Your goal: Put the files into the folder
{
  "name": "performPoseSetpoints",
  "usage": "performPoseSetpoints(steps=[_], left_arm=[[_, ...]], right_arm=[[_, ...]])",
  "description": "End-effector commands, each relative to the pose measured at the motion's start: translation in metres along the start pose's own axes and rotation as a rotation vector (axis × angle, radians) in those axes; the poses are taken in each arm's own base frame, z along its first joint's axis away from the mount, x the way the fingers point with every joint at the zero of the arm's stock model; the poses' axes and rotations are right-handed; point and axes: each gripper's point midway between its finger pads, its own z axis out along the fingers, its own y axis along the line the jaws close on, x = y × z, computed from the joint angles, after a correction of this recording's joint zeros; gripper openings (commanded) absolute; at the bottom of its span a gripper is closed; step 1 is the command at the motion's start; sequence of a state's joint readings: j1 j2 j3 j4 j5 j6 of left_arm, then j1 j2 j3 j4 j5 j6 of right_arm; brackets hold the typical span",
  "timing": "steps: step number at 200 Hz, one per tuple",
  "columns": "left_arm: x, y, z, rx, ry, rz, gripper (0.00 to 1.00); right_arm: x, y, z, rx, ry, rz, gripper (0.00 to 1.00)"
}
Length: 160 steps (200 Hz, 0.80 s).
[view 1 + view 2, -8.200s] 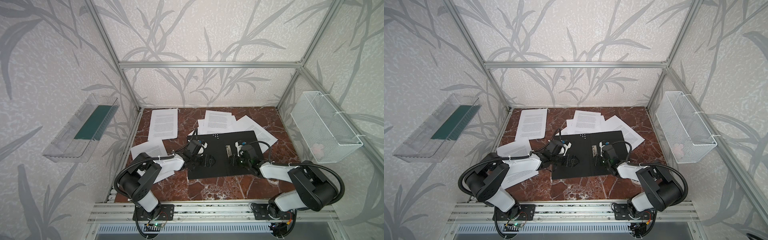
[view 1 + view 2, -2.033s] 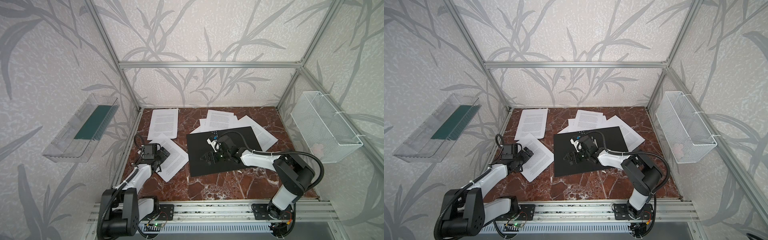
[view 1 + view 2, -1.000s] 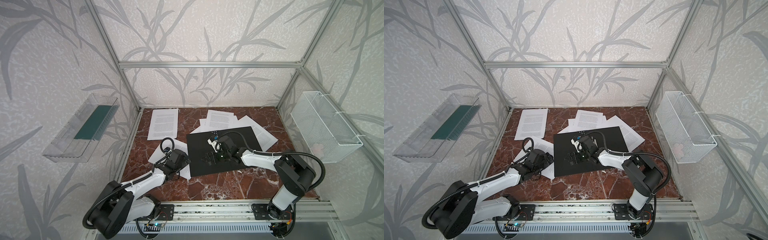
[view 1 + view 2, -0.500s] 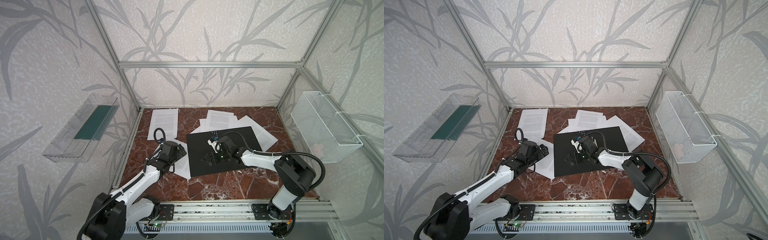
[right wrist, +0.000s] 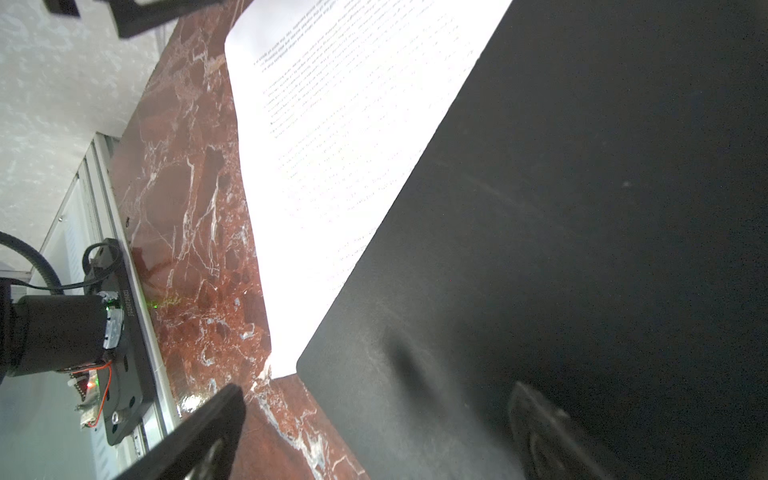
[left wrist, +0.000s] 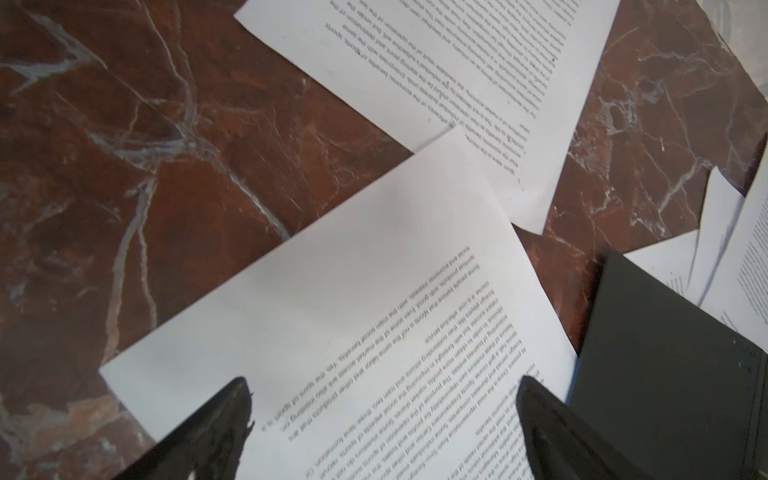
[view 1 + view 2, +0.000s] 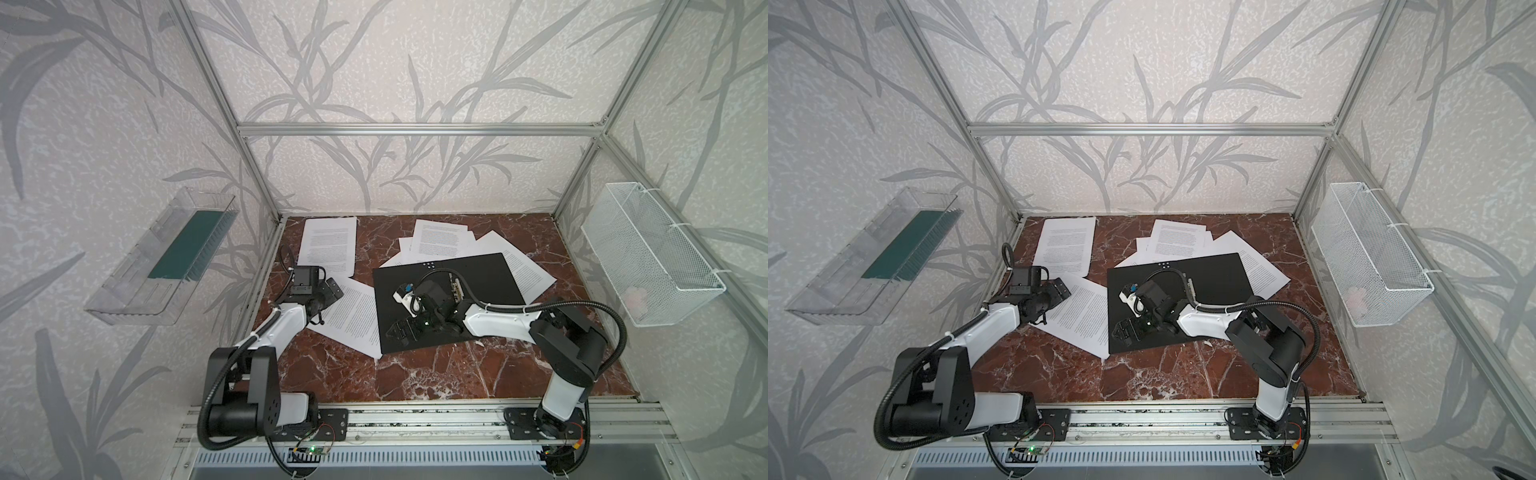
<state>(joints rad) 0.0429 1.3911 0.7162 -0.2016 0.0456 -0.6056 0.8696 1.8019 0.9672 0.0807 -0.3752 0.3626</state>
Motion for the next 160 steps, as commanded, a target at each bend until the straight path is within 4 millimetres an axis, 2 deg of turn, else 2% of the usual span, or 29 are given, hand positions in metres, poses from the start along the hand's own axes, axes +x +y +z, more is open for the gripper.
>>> performPoseSetpoints(steps=[1, 26, 47, 59, 71, 88, 131, 160], left_arm=[[-0.015, 0.013, 0.015, -0.044, 0.024, 0.036, 0.99], [-0.015, 0.017, 0.03, -0.018, 0.094, 0.015, 0.96], [-0.012, 0.02, 0.032, -0.034, 0.109, -0.004, 0.96], [-0.009, 0.032, 0.034, -0.1, 0.116, -0.026, 0.97], [-0.013, 0.041, 0.033, -0.142, 0.113, -0.049, 0.97], [-0.018, 0.043, 0.034, -0.136, 0.095, -0.079, 0.97], [-0.028, 0.063, 0.041, -0.132, 0.079, -0.226, 0.97], [-0.02, 0.06, 0.049, -0.077, 0.129, -0.261, 0.97]], right_arm=[[-0.001, 0.007, 0.004, -0.028, 0.018, -0.021, 0.99], [0.001, 0.007, 0.006, -0.024, 0.029, -0.021, 0.99], [0.0, 0.007, 0.006, -0.022, 0.029, -0.019, 0.99], [0.001, 0.006, 0.007, -0.022, 0.036, -0.015, 0.99], [0.002, 0.006, 0.008, -0.022, 0.039, -0.013, 0.99], [0.002, 0.005, 0.009, -0.019, 0.041, -0.012, 0.99], [0.003, 0.004, 0.01, -0.018, 0.049, -0.009, 0.99], [0.003, 0.003, 0.01, -0.012, 0.05, -0.009, 0.99]])
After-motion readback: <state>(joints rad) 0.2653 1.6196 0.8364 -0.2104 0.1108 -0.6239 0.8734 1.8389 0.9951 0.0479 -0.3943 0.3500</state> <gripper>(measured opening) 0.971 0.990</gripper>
